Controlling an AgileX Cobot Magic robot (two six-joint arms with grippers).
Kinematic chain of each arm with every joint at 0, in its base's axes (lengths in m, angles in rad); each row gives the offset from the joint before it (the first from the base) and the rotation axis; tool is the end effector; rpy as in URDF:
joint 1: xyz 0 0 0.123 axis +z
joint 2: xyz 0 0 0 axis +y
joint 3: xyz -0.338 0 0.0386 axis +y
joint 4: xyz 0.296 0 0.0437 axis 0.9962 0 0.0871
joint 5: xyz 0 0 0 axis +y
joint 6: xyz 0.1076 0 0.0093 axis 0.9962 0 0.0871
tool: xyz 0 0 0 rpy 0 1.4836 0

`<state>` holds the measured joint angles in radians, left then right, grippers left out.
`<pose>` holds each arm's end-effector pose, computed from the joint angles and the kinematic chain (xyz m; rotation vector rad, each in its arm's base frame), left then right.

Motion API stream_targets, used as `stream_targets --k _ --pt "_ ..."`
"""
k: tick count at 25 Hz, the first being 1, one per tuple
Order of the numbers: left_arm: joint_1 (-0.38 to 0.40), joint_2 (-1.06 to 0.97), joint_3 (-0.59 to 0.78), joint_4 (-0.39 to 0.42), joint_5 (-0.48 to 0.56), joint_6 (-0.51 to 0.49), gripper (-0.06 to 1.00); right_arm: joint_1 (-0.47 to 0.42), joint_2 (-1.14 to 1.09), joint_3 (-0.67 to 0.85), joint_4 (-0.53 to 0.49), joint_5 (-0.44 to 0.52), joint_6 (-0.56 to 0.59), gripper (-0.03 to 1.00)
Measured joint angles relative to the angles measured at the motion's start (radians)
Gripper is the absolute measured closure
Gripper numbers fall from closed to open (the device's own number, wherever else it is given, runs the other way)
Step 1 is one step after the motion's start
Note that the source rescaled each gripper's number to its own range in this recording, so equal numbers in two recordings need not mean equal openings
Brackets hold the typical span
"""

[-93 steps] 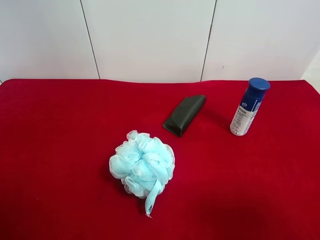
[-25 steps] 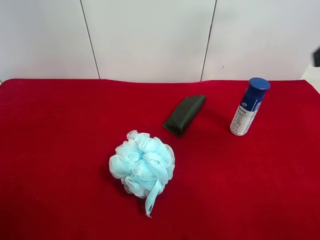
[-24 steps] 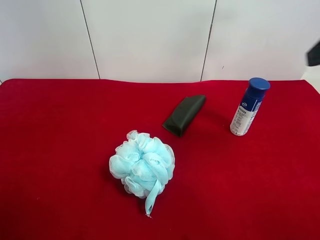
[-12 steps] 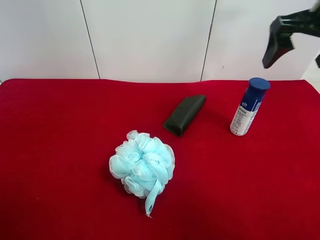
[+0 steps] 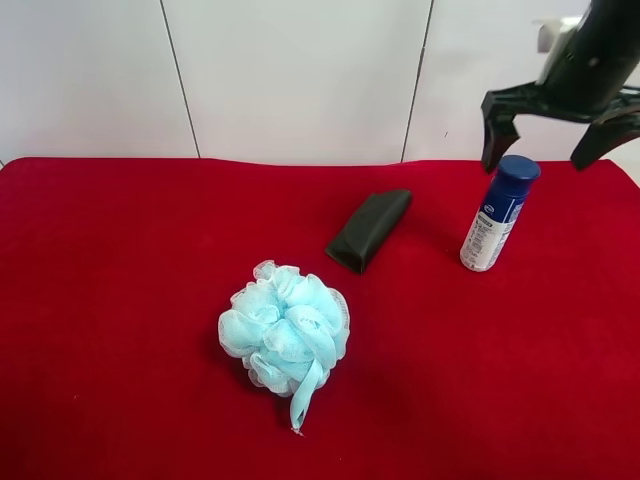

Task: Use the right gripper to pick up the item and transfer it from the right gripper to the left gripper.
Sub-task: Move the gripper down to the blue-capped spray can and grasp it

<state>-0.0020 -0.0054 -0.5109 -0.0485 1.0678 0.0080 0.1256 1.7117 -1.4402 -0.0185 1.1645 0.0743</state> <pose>-0.0059 -0.0046 0.2955 0.0131 2.0345 -0.0542 0.4033 0.0491 0.3096 -0.0828 2.9178 0.0066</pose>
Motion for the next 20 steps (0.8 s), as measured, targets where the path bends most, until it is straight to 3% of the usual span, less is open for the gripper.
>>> stream_targets --k 20 --pt "0.000 0.000 0.000 0.000 0.000 0.000 -0.06 0.000 0.140 0.000 -0.026 -0.109 -0.001 -0.03"
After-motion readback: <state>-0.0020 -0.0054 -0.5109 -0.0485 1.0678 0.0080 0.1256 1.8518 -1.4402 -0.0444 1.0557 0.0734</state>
